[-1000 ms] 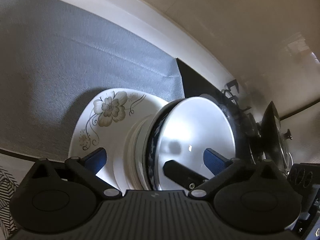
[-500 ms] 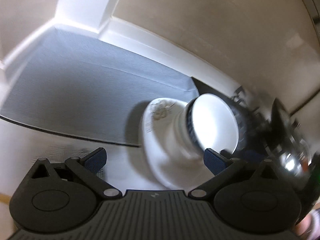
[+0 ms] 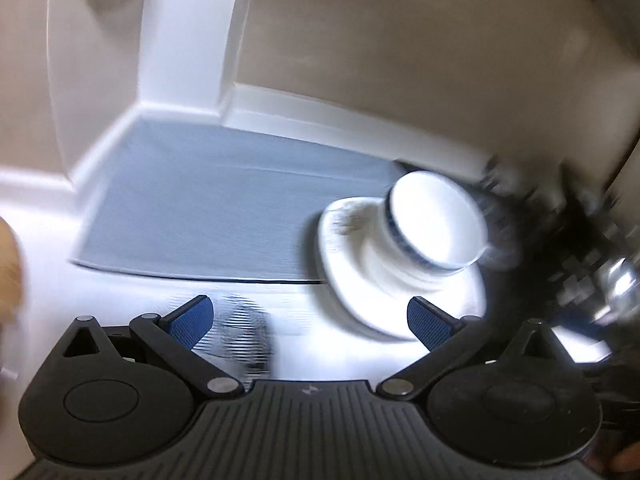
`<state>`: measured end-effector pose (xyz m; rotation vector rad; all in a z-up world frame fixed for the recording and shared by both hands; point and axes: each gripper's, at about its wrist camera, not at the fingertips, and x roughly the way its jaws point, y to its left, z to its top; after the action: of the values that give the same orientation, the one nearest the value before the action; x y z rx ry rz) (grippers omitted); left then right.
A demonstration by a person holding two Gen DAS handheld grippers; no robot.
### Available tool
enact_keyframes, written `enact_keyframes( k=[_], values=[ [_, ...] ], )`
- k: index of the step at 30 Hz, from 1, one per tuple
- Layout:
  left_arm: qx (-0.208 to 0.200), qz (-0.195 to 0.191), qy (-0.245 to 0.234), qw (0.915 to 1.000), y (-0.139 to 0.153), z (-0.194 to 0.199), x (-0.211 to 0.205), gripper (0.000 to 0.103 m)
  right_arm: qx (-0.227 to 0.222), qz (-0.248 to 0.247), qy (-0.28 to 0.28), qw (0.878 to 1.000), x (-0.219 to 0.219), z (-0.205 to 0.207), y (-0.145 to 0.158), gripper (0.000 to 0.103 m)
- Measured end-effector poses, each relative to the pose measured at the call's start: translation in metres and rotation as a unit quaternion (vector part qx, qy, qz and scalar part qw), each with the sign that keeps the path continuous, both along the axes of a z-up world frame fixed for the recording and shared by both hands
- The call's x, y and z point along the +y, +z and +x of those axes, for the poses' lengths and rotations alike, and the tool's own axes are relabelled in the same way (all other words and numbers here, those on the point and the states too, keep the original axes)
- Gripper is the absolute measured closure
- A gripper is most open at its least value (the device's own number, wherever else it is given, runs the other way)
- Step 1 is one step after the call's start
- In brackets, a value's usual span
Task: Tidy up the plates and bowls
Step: 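Pull both grippers back from the bowls on the plate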
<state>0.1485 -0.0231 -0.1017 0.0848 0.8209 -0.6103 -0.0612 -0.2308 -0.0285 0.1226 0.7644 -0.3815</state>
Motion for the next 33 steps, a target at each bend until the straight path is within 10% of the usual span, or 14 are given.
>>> enact_keyframes(
  k=[3,9,18,33],
  values=[
    [-0.072,0.066,0.002,0.9952,0.016,-0.02,-0.02,0.0,-0.021,-0.006,0.0,1.0,0.002,-0.012,0.009,0.0],
    [-0.146,0.077,0.026,0.986,0.049,-0.046,-0.047,0.0,-0.051,0.038,0.008,0.998,-0.022,-0.015,0.028,0.0],
    [-0.119,0.18,0.053,0.9751,0.049,-0.081,-0.1,0.0,-0.05,0.041,0.057,0.996,-0.051,-0.04,0.031,0.0],
    [-0.067,0.17,0.101,0.9779,0.046,-0.111,-0.119,0.0,-0.07,0.039,0.09,0.993,-0.09,-0.056,0.042,0.0]
  ],
)
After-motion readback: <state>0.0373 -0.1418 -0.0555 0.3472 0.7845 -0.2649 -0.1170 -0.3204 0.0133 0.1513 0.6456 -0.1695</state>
